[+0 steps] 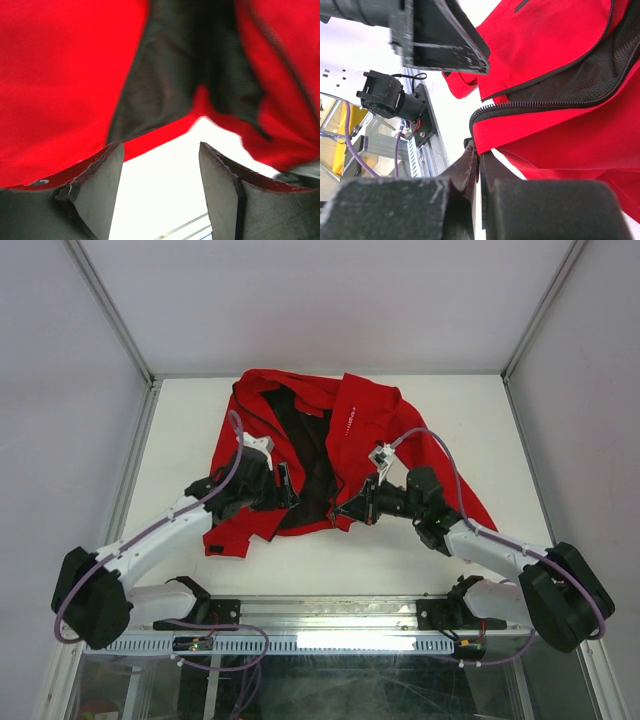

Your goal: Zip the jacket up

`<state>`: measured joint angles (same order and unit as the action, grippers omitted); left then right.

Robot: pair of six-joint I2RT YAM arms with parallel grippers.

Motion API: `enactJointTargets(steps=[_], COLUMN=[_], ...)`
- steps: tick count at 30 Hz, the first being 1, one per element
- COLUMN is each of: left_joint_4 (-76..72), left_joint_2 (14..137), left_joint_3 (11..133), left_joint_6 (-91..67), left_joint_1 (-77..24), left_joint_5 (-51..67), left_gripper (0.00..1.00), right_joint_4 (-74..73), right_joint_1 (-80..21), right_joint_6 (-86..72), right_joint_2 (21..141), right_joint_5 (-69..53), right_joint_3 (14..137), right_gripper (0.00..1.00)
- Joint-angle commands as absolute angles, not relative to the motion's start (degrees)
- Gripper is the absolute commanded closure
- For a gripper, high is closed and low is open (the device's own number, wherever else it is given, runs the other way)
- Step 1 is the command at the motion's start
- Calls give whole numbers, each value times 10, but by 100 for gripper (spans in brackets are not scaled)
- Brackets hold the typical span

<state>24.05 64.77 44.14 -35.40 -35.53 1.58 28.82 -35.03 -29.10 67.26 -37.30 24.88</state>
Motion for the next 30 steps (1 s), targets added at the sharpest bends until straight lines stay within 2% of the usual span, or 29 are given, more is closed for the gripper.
enactJointTargets(steps=[1,9,20,22,28,30], left_joint_4=[415,525,533,506,445,446], left_joint_2=[728,893,976,999,1017,994], left_joint_3=[509,615,604,593,586,593], left_joint_6=[-292,-217,-205,-208,-221,-224], left_joint_1=[-350,-341,-341,-341,-345,-346], left_joint_5=[-60,-71,-63,-50,0,10], left_gripper=[36,39,39,43,74,80], right_joint_4=[311,335,368,372,346,322], right_joint_1=[-354,-357,-359,-359,-359,-359], right_joint_6=[-275,-275,-267,-266,-254,-245], right_joint_2=[658,655,648,651,642,629], right_joint_5=[-356,-356,-354,-351,-334,-321], right_joint_3=[249,235,218,218,220,222], right_gripper=[100,100,100,100,100,100])
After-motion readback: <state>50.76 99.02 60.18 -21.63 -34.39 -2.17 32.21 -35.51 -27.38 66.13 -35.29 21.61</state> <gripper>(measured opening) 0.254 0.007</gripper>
